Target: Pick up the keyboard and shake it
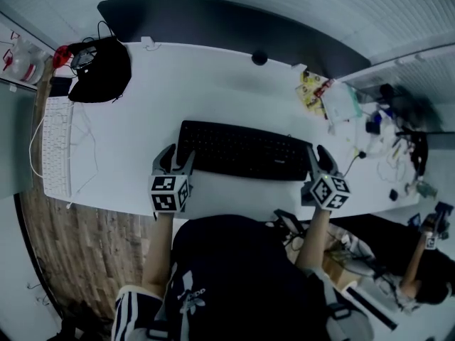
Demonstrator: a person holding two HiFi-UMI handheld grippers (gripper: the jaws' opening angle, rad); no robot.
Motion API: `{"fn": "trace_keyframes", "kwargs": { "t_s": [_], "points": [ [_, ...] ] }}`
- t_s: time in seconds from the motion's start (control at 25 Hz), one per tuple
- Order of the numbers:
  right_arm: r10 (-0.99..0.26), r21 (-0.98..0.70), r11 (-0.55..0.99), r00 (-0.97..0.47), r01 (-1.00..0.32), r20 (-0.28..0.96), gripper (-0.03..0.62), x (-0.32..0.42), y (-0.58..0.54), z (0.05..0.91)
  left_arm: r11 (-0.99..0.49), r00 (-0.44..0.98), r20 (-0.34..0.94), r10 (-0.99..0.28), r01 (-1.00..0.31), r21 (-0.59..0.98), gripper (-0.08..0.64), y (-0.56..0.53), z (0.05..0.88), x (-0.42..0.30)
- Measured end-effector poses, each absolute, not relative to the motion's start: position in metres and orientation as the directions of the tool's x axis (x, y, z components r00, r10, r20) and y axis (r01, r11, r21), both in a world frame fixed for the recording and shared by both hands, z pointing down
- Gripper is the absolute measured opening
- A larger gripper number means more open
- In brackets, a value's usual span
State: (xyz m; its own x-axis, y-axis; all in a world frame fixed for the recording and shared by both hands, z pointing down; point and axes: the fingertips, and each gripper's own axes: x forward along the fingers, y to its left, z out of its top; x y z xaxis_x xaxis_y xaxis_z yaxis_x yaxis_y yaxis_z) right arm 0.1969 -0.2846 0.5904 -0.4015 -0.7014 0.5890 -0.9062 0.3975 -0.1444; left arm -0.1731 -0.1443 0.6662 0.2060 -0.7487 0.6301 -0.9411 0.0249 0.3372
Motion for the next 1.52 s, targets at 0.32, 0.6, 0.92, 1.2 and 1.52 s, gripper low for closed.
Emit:
{"fn": "trace_keyframes", "kwargs": {
  "t_s": [0.32,0.6,0.92,1.2,1.52],
  "points": [
    [-0.629,-0.141,0.422,-0.401,-0.896,0.666,0.193,0.201,-0.298,0.618,0.057,0.222,0.675,-0.703,-0.929,0.365,0.219,-0.151,0.686,-0.173],
    [-0.591,-0.157,0.409,-0.392,-0.899,0.705,0.196,0.209,-0.288,0.633,0.052,0.282,0.697,-0.659,-0.908,0.416,0.221,-0.151,0.690,-0.170],
    [-0.587,-0.162,0.375,-0.369,-0.913,0.721,0.196,0.226,-0.284,0.648,0.032,0.280,0.706,-0.651,-0.918,0.394,0.220,-0.151,0.690,-0.171],
    [-0.559,-0.269,0.329,-0.416,-0.905,0.717,0.198,0.237,-0.289,0.668,0.027,0.262,0.704,-0.661,-0.928,0.371,0.219,-0.152,0.690,-0.170],
    [-0.489,-0.402,0.342,-0.526,-0.850,0.696,0.201,0.223,-0.292,0.659,0.023,0.254,0.708,-0.659,-0.934,0.357,0.219,-0.151,0.692,-0.169]
  ]
}}
